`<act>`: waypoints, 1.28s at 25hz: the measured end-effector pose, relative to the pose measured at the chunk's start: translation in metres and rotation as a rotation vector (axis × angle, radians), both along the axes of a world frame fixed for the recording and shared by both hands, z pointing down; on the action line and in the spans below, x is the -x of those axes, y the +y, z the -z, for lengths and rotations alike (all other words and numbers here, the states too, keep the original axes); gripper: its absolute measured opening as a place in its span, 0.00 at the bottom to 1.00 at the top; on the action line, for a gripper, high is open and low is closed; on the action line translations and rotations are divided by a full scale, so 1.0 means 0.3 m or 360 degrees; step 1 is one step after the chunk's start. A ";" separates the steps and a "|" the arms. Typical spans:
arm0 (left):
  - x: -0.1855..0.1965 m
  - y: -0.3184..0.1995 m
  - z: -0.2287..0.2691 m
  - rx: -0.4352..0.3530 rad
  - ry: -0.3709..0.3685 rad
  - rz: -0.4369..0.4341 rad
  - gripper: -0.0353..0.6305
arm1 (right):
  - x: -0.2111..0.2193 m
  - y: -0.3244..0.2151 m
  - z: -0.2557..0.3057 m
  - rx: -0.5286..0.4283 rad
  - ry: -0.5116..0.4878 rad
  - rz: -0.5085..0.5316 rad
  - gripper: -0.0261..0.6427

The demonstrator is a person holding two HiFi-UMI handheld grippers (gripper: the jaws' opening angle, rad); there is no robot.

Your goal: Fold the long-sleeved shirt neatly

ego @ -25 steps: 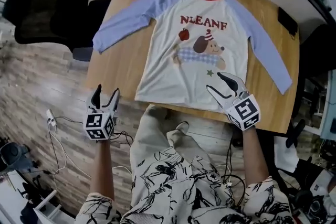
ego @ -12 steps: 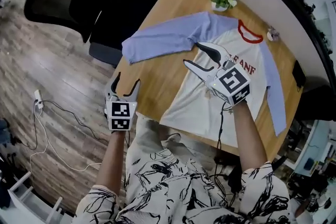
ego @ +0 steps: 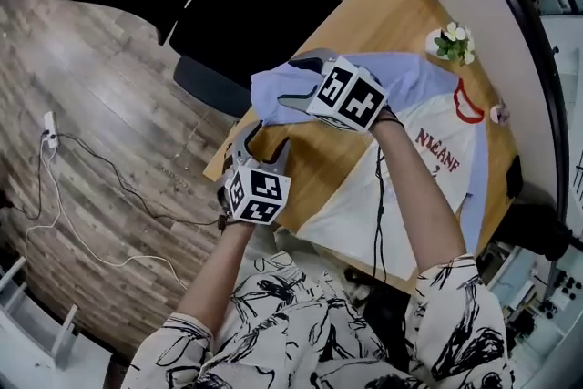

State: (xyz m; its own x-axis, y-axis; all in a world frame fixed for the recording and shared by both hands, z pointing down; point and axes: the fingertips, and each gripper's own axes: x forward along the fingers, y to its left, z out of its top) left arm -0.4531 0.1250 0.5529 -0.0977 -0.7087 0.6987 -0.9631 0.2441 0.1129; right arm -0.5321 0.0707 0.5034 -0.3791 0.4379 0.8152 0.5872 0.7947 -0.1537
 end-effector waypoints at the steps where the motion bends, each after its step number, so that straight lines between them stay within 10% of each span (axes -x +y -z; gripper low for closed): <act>1: 0.016 -0.006 -0.011 0.0012 0.0015 0.0023 0.44 | 0.023 0.008 -0.023 -0.0009 0.0028 0.0034 0.49; 8: 0.132 -0.025 -0.067 0.0119 -0.0019 0.0047 0.10 | 0.170 0.057 -0.184 0.0067 0.0308 0.0192 0.48; 16: 0.091 -0.014 -0.045 0.0120 -0.0193 -0.0054 0.09 | 0.136 0.119 -0.296 0.0181 0.0882 0.0379 0.42; 22: 0.087 -0.011 -0.052 0.0122 -0.0237 -0.0082 0.09 | 0.097 0.120 -0.325 0.0063 0.1229 0.0470 0.13; 32: 0.153 -0.021 -0.030 0.0077 -0.0188 -0.0014 0.09 | 0.173 0.085 -0.244 0.0176 0.0907 0.0331 0.06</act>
State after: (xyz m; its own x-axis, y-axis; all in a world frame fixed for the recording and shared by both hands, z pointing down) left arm -0.4990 0.1187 0.5620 -0.1753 -0.6756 0.7161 -0.9712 0.2379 -0.0133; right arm -0.5841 0.0961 0.5768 0.2052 0.5493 0.8100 0.5293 0.6339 -0.5639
